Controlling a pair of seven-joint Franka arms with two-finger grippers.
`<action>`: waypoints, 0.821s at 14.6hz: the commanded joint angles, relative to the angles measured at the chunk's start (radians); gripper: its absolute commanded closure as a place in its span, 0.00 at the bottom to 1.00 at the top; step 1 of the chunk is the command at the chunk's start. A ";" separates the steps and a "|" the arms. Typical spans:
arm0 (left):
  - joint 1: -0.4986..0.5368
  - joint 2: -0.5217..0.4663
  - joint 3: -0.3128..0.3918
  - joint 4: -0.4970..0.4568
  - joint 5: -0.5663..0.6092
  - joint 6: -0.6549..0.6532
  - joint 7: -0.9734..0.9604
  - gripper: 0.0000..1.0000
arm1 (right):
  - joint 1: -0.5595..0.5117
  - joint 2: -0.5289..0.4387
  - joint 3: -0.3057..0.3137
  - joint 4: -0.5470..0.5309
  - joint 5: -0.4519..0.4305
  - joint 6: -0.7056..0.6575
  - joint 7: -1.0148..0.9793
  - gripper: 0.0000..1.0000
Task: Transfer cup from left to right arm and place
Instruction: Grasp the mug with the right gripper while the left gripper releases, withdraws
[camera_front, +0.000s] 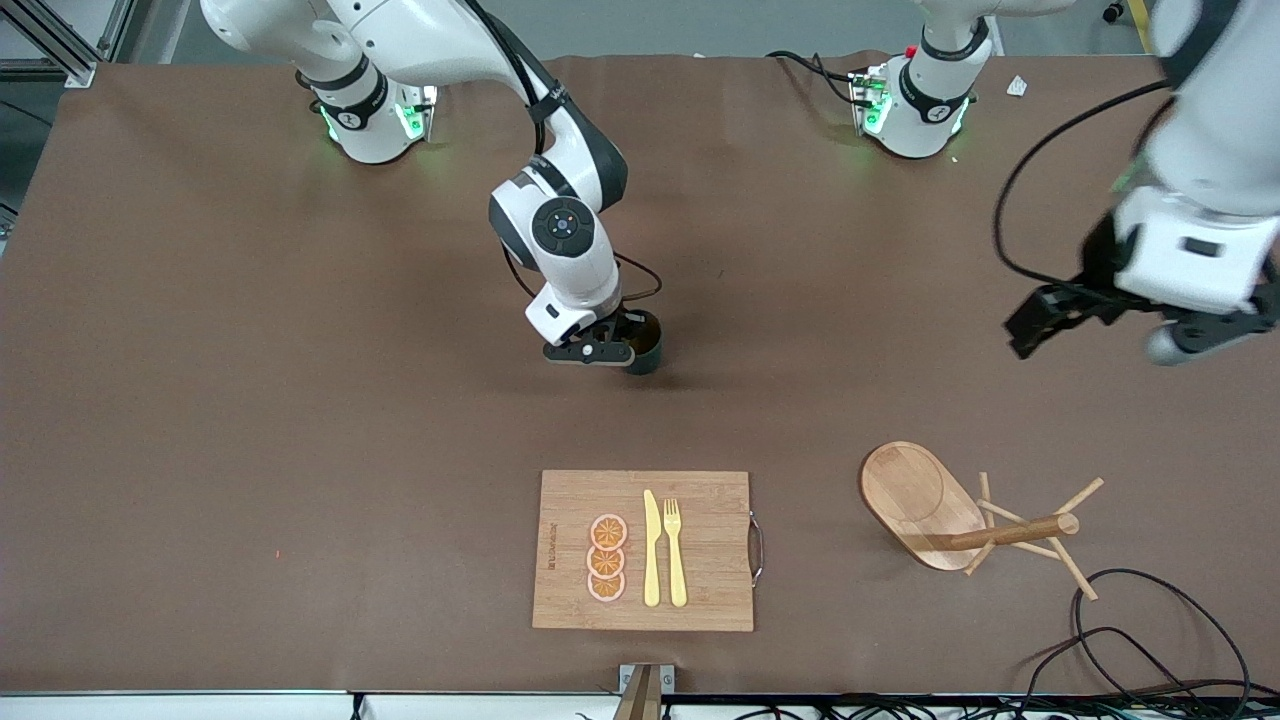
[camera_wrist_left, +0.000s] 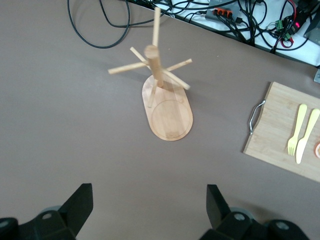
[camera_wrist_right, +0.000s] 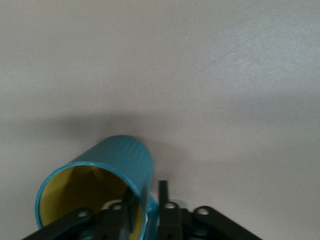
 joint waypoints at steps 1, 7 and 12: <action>0.029 -0.064 0.052 -0.029 -0.036 -0.039 0.147 0.00 | -0.002 -0.013 -0.009 0.002 -0.016 -0.029 -0.005 1.00; 0.029 -0.174 0.170 -0.114 -0.098 -0.151 0.412 0.00 | -0.141 -0.139 -0.021 -0.004 -0.028 -0.241 -0.345 1.00; 0.020 -0.242 0.190 -0.193 -0.098 -0.157 0.468 0.00 | -0.331 -0.246 -0.021 -0.093 -0.042 -0.304 -0.710 1.00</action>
